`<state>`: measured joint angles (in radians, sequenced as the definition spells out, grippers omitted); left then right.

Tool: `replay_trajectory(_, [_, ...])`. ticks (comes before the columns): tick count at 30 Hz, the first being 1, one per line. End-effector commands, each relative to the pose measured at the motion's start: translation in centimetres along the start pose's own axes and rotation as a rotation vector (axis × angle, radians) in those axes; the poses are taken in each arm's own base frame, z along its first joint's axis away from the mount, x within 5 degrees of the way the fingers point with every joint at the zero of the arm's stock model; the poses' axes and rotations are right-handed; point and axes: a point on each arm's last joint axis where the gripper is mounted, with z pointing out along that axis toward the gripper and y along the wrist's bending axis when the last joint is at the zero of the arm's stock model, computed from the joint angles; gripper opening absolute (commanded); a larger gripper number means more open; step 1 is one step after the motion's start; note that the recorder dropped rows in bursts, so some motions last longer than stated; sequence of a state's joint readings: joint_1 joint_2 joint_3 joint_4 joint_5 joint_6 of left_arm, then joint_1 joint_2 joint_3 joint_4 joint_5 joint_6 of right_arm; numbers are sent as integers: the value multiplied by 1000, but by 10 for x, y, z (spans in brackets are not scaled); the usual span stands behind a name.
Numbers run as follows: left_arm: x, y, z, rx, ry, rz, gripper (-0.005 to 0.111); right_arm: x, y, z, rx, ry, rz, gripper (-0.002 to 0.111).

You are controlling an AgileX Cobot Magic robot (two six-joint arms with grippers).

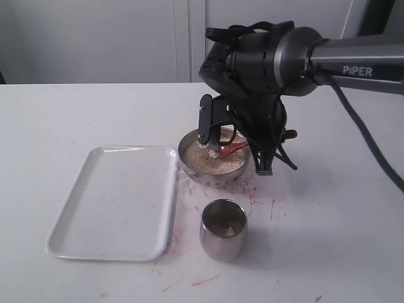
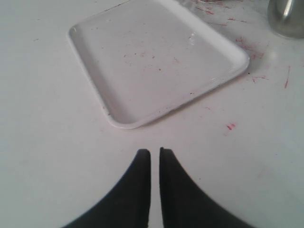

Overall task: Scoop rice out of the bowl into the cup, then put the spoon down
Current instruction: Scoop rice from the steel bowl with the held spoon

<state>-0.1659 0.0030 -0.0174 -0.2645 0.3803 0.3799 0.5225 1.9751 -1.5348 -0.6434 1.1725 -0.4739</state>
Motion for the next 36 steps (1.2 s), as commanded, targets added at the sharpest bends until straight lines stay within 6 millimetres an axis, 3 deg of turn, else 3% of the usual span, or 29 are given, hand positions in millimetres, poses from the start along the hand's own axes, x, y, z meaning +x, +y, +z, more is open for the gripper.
replay_trajectory(1, [2, -1, 0, 12, 2, -14, 14, 4, -1, -4, -15, -15, 27, 0])
replay_trajectory(12, [2, -1, 0, 12, 2, -14, 14, 15, -7, 0, -96, -64, 121, 0])
replay_trajectory(16, [2, -1, 0, 12, 2, -14, 14, 23, -12, -7, -131, -156, 171, 0])
replay_trajectory(36, [2, -1, 0, 12, 2, -14, 14, 52, -9, -15, -209, -311, 173, 0])
